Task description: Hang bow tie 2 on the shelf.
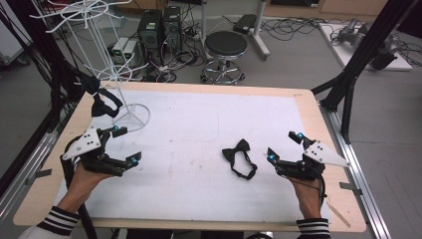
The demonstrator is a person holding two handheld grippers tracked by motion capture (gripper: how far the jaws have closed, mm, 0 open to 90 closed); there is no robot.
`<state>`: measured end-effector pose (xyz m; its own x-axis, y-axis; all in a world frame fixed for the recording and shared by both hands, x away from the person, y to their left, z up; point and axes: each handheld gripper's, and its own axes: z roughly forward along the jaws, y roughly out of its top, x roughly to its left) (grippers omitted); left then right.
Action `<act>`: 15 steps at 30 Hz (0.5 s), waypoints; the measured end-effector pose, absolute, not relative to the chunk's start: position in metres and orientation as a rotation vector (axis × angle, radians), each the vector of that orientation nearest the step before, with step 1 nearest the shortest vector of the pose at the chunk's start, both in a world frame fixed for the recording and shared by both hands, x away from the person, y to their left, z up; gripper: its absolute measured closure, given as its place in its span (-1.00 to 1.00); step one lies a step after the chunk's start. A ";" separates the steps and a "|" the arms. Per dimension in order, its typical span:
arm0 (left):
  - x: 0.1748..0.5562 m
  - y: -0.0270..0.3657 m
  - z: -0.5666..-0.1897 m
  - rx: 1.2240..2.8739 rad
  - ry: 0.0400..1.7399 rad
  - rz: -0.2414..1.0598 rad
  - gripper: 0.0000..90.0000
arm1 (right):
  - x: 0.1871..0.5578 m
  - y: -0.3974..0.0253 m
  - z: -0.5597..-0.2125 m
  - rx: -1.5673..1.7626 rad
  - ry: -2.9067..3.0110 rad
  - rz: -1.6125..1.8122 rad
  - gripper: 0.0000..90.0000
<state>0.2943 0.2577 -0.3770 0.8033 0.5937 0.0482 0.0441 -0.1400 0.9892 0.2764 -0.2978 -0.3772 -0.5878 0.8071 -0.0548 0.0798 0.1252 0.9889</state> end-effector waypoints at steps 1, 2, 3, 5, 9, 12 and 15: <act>0.294 0.258 -0.377 1.659 0.511 0.509 -0.93 | 0.279 -0.297 -0.375 0.854 1.797 1.511 -0.80; 0.294 0.258 -0.377 1.659 0.511 0.509 -0.93 | 0.281 -0.297 -0.373 0.850 1.805 1.507 -0.80; 0.295 0.258 -0.378 1.659 0.511 0.508 -0.93 | 0.283 -0.297 -0.372 0.849 1.817 1.505 -0.80; 0.295 0.257 -0.378 1.657 0.509 0.513 -0.93 | 0.287 -0.296 -0.369 0.835 1.843 1.490 -0.80; 0.296 0.256 -0.379 1.655 0.506 0.506 -0.93 | 0.297 -0.298 -0.365 0.829 1.884 1.485 -0.80; 0.297 0.255 -0.379 1.658 0.502 0.503 -0.93 | 0.303 -0.298 -0.362 0.822 1.921 1.470 -0.80; 0.298 0.254 -0.380 1.657 0.501 0.504 -0.93 | 0.311 -0.298 -0.359 0.806 1.950 1.461 -0.80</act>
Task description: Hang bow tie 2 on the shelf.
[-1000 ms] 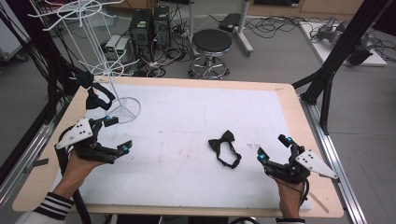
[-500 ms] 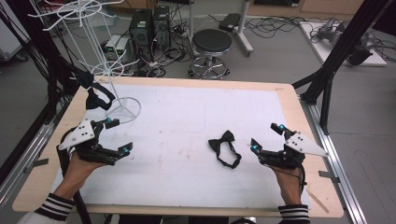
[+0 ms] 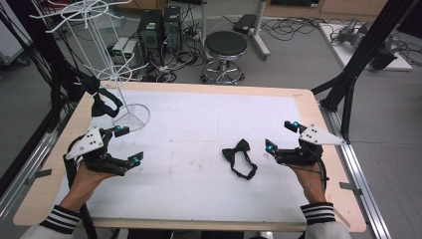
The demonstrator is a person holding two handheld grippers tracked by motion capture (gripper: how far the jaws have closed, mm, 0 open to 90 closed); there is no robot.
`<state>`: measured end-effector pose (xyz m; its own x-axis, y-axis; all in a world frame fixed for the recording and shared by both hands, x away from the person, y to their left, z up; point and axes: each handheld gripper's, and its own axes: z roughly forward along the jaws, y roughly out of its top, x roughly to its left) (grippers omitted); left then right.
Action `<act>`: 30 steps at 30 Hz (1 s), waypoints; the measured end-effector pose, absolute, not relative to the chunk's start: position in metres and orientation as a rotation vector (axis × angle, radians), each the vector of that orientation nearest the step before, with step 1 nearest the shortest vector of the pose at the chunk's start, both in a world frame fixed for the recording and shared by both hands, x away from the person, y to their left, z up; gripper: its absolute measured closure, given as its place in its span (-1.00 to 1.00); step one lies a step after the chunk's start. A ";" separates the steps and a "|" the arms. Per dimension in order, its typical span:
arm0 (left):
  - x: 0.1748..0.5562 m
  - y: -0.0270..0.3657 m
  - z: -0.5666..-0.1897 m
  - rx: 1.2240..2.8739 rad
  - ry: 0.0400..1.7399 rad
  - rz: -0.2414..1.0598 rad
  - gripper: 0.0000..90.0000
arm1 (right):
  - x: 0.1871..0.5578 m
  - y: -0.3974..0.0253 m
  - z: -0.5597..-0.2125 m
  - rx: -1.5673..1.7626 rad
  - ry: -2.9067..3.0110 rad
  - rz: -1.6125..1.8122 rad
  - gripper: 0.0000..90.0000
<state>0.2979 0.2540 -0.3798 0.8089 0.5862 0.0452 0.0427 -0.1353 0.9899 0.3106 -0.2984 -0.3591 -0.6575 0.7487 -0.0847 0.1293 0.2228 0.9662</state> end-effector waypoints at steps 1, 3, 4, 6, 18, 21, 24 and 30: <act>0.298 0.253 -0.380 1.656 0.499 0.503 -0.93 | 0.313 -0.299 -0.358 0.802 1.962 1.455 -0.80; 0.298 0.253 -0.380 1.660 0.495 0.506 -0.93 | 0.319 -0.299 -0.356 0.806 1.991 1.450 -0.80; 0.298 0.252 -0.381 1.658 0.496 0.510 -0.93 | 0.322 -0.298 -0.355 0.803 2.006 1.447 -0.80; 0.300 0.251 -0.382 1.667 0.504 0.509 -0.93 | 0.329 -0.297 -0.353 0.790 2.046 1.436 -0.80; 0.303 0.244 -0.384 1.664 0.487 0.492 -0.93 | 0.360 -0.290 -0.345 0.702 2.251 1.316 -0.80; 0.303 0.244 -0.384 1.662 0.484 0.490 -0.93 | 0.364 -0.287 -0.348 0.672 2.292 1.296 -0.80; 0.303 0.243 -0.384 1.668 0.477 0.486 -0.93 | 0.369 -0.285 -0.352 0.647 2.342 1.275 -0.80; 0.304 0.241 -0.384 1.667 0.461 0.478 -0.93 | 0.380 -0.277 -0.356 0.588 2.450 1.192 -0.80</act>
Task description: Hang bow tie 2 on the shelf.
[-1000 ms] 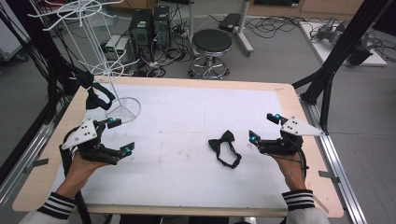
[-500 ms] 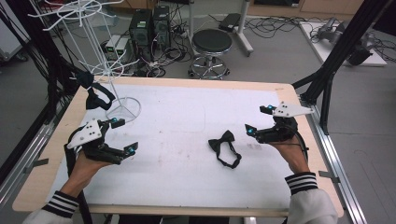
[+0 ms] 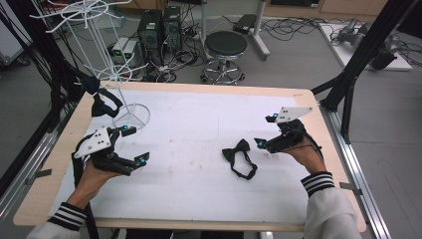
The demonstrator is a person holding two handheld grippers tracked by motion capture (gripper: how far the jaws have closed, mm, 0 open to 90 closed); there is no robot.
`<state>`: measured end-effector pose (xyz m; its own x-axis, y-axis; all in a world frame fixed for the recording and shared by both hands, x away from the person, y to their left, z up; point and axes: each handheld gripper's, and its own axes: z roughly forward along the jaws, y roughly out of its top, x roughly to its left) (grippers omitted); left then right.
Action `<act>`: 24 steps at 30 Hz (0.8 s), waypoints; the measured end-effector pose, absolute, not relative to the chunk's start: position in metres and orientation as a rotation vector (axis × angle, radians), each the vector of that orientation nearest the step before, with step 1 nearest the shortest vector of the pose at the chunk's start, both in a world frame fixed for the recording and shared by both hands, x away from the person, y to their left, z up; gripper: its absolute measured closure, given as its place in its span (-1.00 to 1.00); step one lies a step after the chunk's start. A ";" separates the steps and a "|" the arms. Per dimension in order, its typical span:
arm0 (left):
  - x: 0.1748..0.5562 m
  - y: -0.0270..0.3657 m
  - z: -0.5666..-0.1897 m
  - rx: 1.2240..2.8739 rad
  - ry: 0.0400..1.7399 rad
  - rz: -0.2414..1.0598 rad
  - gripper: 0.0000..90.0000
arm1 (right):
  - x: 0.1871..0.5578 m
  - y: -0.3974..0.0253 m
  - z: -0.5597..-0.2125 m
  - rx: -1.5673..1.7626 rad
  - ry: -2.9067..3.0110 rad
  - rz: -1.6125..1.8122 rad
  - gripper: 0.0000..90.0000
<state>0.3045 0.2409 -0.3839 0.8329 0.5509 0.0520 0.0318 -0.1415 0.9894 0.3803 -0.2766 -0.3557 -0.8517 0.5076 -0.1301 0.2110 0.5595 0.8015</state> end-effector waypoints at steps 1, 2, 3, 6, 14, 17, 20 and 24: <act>0.305 0.240 -0.384 1.671 0.454 0.475 -0.93 | 0.382 -0.275 -0.356 0.580 2.472 1.172 -0.80; 0.305 0.239 -0.384 1.673 0.450 0.475 -0.93 | 0.385 -0.273 -0.355 0.566 2.494 1.150 -0.80; 0.305 0.239 -0.384 1.671 0.451 0.475 -0.93 | 0.387 -0.272 -0.355 0.544 2.509 1.132 -0.80; 0.306 0.237 -0.383 1.673 0.446 0.474 -0.93 | 0.394 -0.269 -0.355 0.512 2.545 1.114 -0.80; 0.307 0.236 -0.383 1.673 0.439 0.471 -0.93 | 0.405 -0.257 -0.361 0.419 2.630 1.020 -0.80; 0.307 0.235 -0.384 1.675 0.439 0.473 -0.93 | 0.408 -0.252 -0.361 0.376 2.653 0.972 -0.80; 0.307 0.235 -0.384 1.679 0.437 0.471 -0.93 | 0.411 -0.250 -0.364 0.358 2.655 0.957 -0.80; 0.308 0.234 -0.384 1.684 0.438 0.468 -0.93 | 0.413 -0.248 -0.371 0.333 2.686 0.866 -0.80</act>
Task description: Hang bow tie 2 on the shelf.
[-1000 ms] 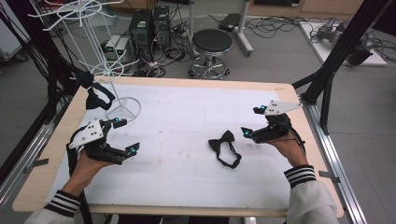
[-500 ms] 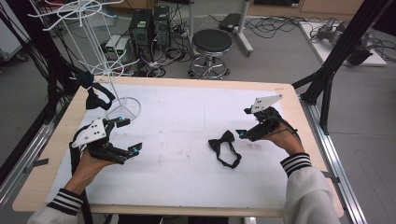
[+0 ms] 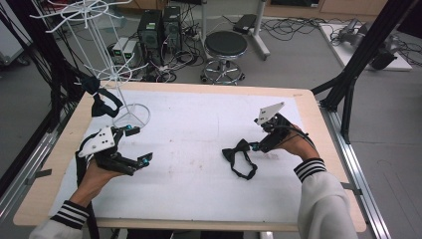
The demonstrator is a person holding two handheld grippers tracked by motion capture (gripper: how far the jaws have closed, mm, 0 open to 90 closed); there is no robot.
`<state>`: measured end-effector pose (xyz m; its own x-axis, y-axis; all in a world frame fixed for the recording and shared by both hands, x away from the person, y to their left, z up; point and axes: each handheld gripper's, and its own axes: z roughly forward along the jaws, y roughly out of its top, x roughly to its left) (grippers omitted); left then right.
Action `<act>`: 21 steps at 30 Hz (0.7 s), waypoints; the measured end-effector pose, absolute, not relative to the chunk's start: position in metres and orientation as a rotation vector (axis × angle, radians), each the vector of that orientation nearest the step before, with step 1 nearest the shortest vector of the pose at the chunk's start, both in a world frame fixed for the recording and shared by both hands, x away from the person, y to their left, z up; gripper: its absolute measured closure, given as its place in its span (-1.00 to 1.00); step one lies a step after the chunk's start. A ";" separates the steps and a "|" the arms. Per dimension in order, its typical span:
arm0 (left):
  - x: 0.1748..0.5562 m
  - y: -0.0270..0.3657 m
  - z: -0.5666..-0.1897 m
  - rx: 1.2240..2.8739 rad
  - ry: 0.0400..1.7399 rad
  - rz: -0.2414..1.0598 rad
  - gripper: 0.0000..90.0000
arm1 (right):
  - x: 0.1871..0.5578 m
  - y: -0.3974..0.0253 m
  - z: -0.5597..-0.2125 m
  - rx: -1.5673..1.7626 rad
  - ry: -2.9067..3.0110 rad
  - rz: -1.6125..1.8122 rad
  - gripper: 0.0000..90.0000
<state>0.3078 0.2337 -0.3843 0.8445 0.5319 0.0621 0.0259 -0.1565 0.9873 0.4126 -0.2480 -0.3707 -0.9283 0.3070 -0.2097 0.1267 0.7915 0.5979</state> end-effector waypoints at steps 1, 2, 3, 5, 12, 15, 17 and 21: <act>0.308 0.234 -0.384 1.687 0.436 0.464 -0.93 | 0.413 -0.247 -0.372 0.324 2.692 0.869 -0.79; 0.309 0.233 -0.385 1.688 0.440 0.461 -0.93 | 0.413 -0.245 -0.372 0.310 2.694 0.863 -0.79; 0.310 0.233 -0.385 1.696 0.437 0.463 -0.93 | 0.413 -0.244 -0.372 0.302 2.695 0.871 -0.79; 0.310 0.233 -0.385 1.695 0.438 0.464 -0.93 | 0.414 -0.241 -0.371 0.284 2.714 0.848 -0.79; 0.310 0.229 -0.384 1.703 0.436 0.462 -0.93 | 0.424 -0.233 -0.365 0.208 2.758 0.719 -0.79; 0.310 0.229 -0.384 1.704 0.437 0.463 -0.93 | 0.427 -0.228 -0.368 0.189 2.776 0.654 -0.79; 0.310 0.229 -0.384 1.700 0.436 0.461 -0.93 | 0.430 -0.226 -0.371 0.195 2.783 0.643 -0.72; 0.309 0.229 -0.384 1.703 0.431 0.461 -0.93 | 0.434 -0.221 -0.380 0.184 2.817 0.595 -0.69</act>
<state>0.3090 0.2291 -0.3835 0.8497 0.5232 0.0655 0.0305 -0.1727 0.9845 0.4338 -0.2214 -0.3803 -0.9592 0.1747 -0.2224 0.0699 0.9084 0.4122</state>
